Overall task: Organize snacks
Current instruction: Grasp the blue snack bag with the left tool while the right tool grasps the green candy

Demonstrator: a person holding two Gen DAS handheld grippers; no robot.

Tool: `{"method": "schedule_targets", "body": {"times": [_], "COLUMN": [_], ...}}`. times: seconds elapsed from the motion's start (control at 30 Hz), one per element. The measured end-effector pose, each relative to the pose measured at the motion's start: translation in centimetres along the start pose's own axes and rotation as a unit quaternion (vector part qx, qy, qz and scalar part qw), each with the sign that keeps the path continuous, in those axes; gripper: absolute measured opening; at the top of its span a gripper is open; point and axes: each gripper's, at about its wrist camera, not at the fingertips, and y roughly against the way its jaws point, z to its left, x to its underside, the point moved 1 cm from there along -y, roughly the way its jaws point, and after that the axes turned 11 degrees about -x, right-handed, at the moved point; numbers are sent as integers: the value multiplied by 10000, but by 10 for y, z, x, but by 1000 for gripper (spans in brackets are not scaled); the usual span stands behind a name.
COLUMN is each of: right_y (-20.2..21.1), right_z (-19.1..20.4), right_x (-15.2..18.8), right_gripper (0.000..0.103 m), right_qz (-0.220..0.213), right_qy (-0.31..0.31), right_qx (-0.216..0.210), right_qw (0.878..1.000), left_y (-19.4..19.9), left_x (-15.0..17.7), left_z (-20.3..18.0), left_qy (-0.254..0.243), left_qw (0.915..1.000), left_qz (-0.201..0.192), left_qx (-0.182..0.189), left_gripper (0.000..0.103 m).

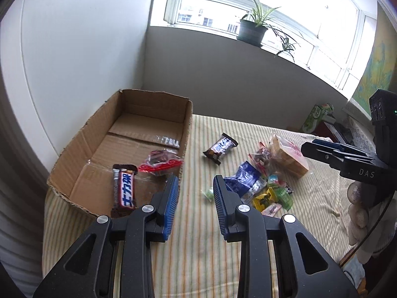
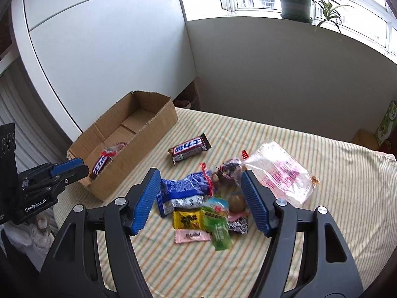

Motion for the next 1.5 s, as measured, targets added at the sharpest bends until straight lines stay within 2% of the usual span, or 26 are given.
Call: {"method": "schedule_targets", "body": {"times": [0.17, 0.3, 0.5, 0.53, 0.63, 0.9, 0.97, 1.5], "right_y": [5, 1, -14, -17, -26, -48, -52, -70], "right_z": [-28, -43, -35, -32, -24, -24, -24, -21], "right_x": [27, 42, 53, 54, 57, 62, 62, 63], "right_gripper": [70, 70, 70, 70, 70, 56, 49, 47], "right_qz": [247, 370, 539, 568, 688, 979, 1022, 1257], "right_qy": [-101, -205, -5, 54, 220, 315, 336, 547], "right_qx": [163, 140, -30, -54, -94, -153, -197, -168], "right_qw": [9995, 9990, 9985, 9984, 9973, 9946, 9940, 9904], "left_y": [-10, -18, -30, -32, -40, -72, -79, -107], "left_x": [12, 22, 18, 16, 11, 4, 3, -3], "left_z": [-25, -45, -70, -74, -85, -102, -105, -113], "left_qy": [-211, -412, -776, -850, -1114, -1645, -1722, -2104], "left_qw": [9994, 9981, 9954, 9947, 9919, 9826, 9808, 9712], "left_qz": [224, 403, 526, 532, 567, 844, 902, 1113], "left_qx": [156, 206, 198, 208, 225, 172, 148, 126], "left_gripper": [28, 28, 29, 31, 47, 48, 48, 48]}}
